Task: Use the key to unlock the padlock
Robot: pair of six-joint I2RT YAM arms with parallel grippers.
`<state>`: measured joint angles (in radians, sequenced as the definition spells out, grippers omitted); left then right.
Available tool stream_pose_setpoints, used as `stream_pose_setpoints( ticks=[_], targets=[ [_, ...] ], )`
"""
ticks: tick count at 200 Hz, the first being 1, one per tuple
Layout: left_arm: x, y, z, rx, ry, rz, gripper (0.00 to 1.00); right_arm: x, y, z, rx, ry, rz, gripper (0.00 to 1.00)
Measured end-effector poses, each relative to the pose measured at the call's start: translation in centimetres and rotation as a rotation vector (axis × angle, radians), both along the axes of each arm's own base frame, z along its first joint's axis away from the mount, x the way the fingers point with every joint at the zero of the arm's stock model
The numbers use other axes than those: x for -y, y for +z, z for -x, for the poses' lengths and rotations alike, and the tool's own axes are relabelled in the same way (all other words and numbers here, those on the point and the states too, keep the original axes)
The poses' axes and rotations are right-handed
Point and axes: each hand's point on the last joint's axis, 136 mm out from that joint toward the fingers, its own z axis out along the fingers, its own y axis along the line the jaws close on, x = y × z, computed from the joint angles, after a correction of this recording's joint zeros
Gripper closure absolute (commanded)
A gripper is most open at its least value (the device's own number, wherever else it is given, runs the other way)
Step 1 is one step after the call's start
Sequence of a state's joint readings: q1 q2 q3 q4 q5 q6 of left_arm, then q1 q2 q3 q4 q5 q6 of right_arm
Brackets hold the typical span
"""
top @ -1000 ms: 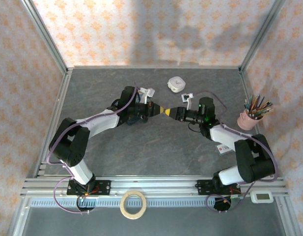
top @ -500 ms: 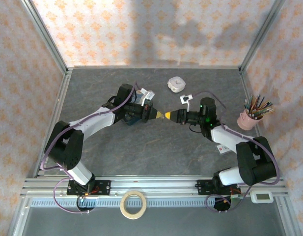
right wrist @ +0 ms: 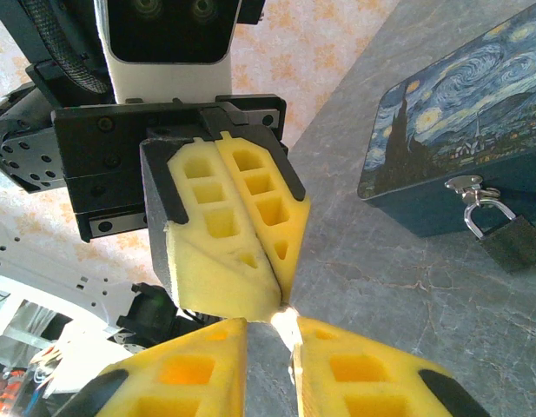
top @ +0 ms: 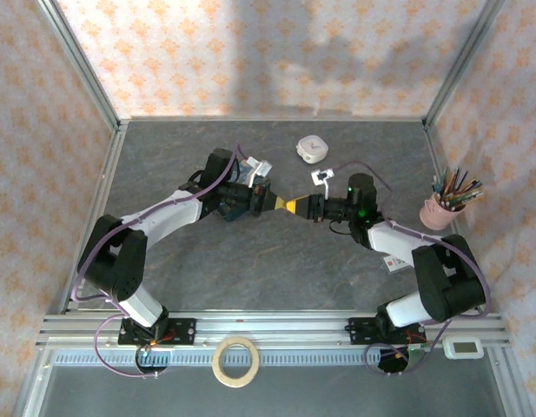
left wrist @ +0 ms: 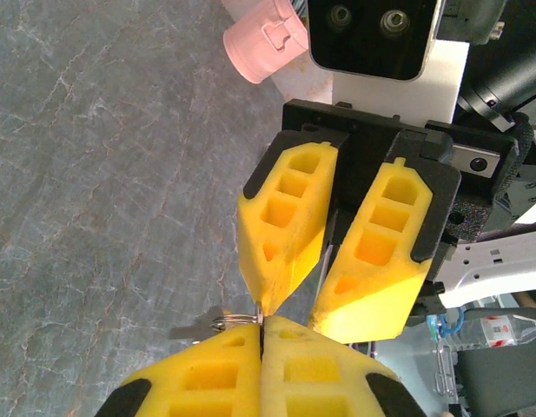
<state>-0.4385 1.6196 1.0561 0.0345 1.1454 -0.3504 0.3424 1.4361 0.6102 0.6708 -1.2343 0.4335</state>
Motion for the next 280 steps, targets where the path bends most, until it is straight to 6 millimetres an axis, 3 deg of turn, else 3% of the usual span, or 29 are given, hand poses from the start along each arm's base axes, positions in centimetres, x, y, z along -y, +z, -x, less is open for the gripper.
stream_pose_setpoints(
  ticks=[125,184,240,280],
  targets=[
    [-0.2,0.0,-0.4,0.022,0.021,-0.011,1.00,-0.1,0.1,-0.6,0.052,-0.031,0.059,0.71],
    [0.0,1.1,0.4,0.040,-0.004,0.008,1.00,0.4,-0.2,-1.1,0.051,-0.068,0.082,0.70],
    [0.2,1.6,0.4,0.043,-0.005,0.028,1.00,-0.3,1.0,-0.6,0.051,-0.035,0.022,0.81],
    [0.2,1.4,0.4,0.026,0.001,0.042,1.00,-0.5,1.0,-0.3,0.030,-0.018,0.002,0.81]
  ],
)
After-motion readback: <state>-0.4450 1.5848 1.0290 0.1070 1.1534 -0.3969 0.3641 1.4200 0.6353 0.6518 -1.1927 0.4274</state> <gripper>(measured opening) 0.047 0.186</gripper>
